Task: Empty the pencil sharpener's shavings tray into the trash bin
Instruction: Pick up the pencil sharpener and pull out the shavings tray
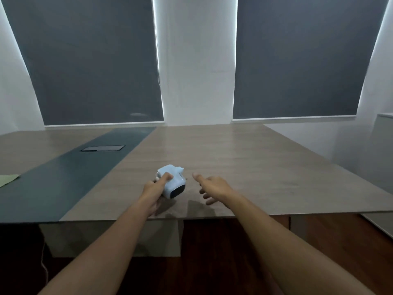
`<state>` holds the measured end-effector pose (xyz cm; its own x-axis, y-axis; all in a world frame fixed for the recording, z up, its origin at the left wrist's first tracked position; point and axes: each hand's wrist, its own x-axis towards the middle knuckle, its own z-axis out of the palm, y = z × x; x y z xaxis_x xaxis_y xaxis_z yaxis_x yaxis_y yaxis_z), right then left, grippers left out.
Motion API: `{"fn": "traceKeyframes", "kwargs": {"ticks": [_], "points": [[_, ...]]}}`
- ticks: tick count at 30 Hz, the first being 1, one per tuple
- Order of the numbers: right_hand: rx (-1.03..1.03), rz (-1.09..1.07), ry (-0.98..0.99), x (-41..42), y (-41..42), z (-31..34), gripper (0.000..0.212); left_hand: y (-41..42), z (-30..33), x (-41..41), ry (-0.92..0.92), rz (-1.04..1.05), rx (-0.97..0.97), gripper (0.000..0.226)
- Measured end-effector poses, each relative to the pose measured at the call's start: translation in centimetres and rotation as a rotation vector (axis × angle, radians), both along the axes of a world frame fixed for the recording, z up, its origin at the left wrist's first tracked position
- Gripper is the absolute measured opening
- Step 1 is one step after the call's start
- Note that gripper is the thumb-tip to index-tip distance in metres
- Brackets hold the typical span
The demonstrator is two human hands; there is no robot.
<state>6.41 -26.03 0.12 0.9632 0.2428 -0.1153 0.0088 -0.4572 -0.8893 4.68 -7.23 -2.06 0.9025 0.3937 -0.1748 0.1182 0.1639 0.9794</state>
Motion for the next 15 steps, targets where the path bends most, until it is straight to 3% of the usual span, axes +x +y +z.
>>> {"fn": "traceKeyframes", "kwargs": {"ticks": [10, 15], "points": [[0.330, -0.008, 0.117, -0.1, -4.5, -2.3, 0.051, -6.0, -0.2, -0.2, -0.094, -0.319, -0.018, 0.044], [0.536, 0.020, 0.228, -0.9, -7.3, -2.8, 0.063, -7.8, 0.3, -1.3, -0.113, -0.413, -0.002, 0.061]]}}
